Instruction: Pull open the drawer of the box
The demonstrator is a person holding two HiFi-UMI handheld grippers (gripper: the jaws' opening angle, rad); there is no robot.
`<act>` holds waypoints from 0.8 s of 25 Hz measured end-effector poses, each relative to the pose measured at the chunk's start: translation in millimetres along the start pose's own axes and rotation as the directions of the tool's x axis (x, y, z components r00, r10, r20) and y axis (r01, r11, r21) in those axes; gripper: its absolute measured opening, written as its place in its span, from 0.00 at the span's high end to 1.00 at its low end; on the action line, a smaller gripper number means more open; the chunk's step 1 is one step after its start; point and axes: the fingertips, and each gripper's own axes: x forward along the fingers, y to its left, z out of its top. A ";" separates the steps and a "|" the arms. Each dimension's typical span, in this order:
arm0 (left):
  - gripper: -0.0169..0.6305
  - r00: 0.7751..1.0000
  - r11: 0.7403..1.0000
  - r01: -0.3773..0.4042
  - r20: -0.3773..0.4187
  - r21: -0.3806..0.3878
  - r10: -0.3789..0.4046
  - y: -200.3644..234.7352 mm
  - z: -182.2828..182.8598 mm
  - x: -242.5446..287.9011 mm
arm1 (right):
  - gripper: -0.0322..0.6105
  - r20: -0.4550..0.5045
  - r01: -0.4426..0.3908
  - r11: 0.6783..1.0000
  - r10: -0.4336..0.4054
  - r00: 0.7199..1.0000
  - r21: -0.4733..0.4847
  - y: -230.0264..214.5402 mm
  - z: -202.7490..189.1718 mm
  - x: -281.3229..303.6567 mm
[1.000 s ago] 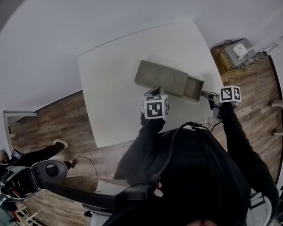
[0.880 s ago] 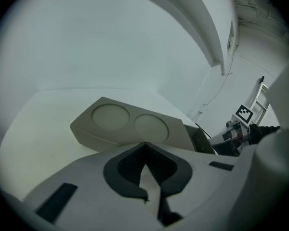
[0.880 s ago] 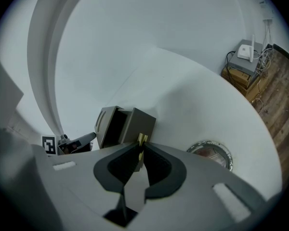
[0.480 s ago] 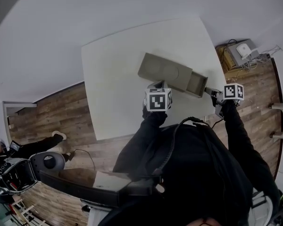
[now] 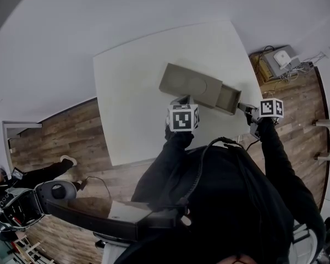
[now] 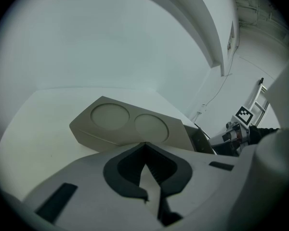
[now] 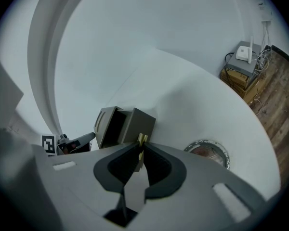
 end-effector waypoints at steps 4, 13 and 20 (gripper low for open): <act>0.98 1.000 1.000 0.003 0.003 0.002 -0.003 0.0 1.6 0.3 | 0.91 0.009 0.000 1.000 0.000 1.000 -0.001 -1.0 0.8 -1.1; 0.98 1.000 1.000 0.003 0.004 -0.004 -0.003 0.5 1.8 -2.3 | 0.91 0.014 -0.010 1.000 0.010 1.000 0.008 -1.4 -0.1 -3.4; 0.98 1.000 1.000 0.004 0.003 0.000 -0.004 1.1 3.2 -0.4 | 0.91 0.019 -0.009 1.000 0.008 1.000 0.018 -3.6 0.4 -5.9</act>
